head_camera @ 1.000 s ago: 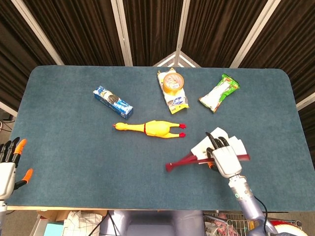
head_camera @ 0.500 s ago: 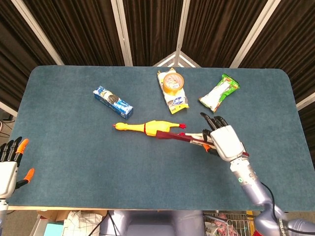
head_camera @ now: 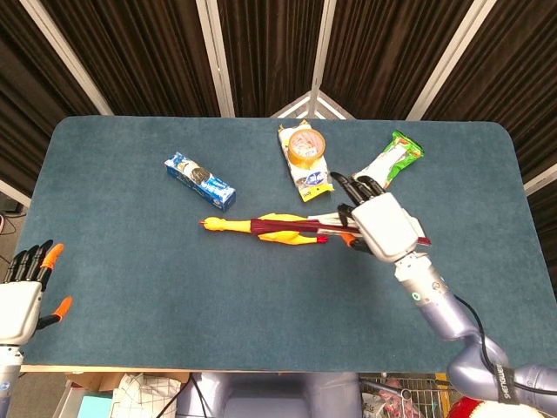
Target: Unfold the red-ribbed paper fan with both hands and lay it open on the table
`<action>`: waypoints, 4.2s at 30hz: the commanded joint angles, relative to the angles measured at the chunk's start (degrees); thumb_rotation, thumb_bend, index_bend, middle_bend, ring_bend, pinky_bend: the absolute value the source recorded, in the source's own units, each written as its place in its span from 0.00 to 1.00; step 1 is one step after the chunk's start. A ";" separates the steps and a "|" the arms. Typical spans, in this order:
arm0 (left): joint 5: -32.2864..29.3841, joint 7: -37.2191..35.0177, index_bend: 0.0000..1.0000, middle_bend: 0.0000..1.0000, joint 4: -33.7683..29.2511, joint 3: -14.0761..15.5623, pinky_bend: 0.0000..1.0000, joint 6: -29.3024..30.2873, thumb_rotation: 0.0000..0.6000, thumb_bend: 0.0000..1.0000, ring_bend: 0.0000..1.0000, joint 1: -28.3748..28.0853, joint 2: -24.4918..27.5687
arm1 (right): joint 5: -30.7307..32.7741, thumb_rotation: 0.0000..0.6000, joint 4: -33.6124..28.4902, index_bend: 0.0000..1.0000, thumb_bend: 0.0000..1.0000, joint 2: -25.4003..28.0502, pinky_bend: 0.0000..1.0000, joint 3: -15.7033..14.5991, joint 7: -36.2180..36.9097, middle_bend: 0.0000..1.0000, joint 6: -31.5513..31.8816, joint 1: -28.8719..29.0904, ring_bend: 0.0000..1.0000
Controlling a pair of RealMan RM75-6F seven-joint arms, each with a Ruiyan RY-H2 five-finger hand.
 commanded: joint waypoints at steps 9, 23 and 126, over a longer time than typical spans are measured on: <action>2.23 -12.69 0.02 0.00 4.79 -1.88 0.00 -1.12 1.00 0.39 0.00 -3.18 -1.86 | 4.83 1.00 -4.12 0.69 0.44 -3.17 0.21 3.18 -0.47 0.14 -5.05 7.94 0.28; 2.73 -19.09 0.02 0.00 4.54 -2.74 0.00 -6.30 1.00 0.36 0.00 -8.13 -3.20 | 8.47 1.00 -6.58 0.69 0.44 -10.02 0.21 3.82 1.29 0.14 -5.77 14.13 0.28; 6.23 -42.67 0.42 0.11 7.75 -1.22 0.10 -11.47 1.00 0.53 0.00 -22.07 -23.06 | 19.35 1.00 -16.30 0.75 0.46 -18.89 0.21 2.68 -8.54 0.15 3.60 22.74 0.28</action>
